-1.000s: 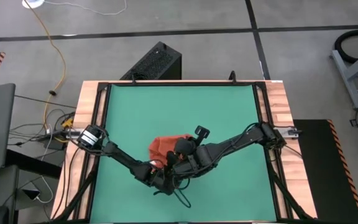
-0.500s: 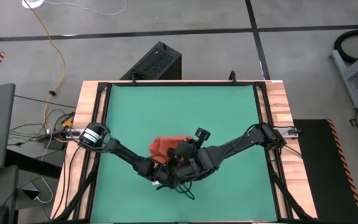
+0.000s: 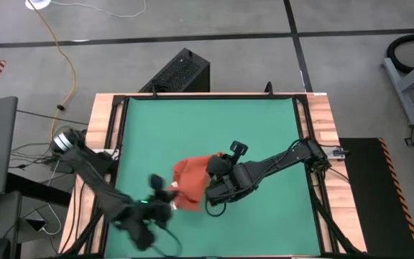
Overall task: Roll towel
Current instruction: Fold the orange towel
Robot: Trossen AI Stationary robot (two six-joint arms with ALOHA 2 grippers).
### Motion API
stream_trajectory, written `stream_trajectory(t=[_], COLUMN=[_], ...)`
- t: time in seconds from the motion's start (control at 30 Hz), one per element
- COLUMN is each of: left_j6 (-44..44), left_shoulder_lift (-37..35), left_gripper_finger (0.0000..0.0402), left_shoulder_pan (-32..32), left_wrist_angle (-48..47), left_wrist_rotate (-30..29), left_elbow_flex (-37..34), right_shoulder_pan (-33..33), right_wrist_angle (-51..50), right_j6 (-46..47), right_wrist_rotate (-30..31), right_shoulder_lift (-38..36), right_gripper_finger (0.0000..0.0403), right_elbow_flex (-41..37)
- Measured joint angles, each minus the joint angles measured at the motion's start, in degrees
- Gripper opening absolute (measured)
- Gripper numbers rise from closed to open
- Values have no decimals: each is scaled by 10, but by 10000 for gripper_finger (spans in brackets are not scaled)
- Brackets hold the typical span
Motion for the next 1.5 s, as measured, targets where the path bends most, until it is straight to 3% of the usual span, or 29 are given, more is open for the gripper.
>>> stream_trajectory(t=[0.17, 0.27, 0.5, 0.6, 0.7, 0.77, 0.87, 0.97, 1.1, 1.27, 1.4, 1.5], left_j6=[-129, -141, 17, 101, 191, 231, 246, 233, 176, 50, -90, -192], left_shoulder_lift=[-120, -190, -331, -380, -416, -431, -440, -432, -412, -390, -363, -336], left_gripper_finger=[0, 0, 0, 0, 0, 0, 0, 0, 0, 0, 0, 0], left_shoulder_pan=[-19, -4, 115, 174, 220, 241, 257, 259, 250, 205, 125, 44], left_wrist_angle=[-157, -201, -185, -146, -85, -47, -12, -11, -25, -24, -13, 14], left_wrist_rotate=[-96, -140, -209, -207, -162, -102, -13, 20, 58, 149, 206, 211], left_elbow_flex=[-1, -1, -1, -1, -1, -1, -1, -11, -59, -142, -199, -236], right_shoulder_pan=[-27, -54, -120, -141, -156, -157, -144, -118, -70, 6, 71, 120], right_wrist_angle=[0, 0, 2, 13, 43, 59, 61, 53, 27, 2, 0, 1], right_j6=[-29, -33, -69, -100, -132, -140, -136, -110, -51, 30, 97, 150], right_wrist_rotate=[1, 15, 122, 180, 196, 190, 163, 133, 72, -19, -89, -130], right_shoulder_lift=[-37, -67, -137, -168, -193, -205, -212, -202, -167, -103, -39, 9], right_gripper_finger=[11, 11, 11, 11, 11, 11, 11, 11, 11, 11, 11, 11], right_elbow_flex=[0, 0, 0, 0, 0, 0, 0, 0, 0, -3, -3, -3])
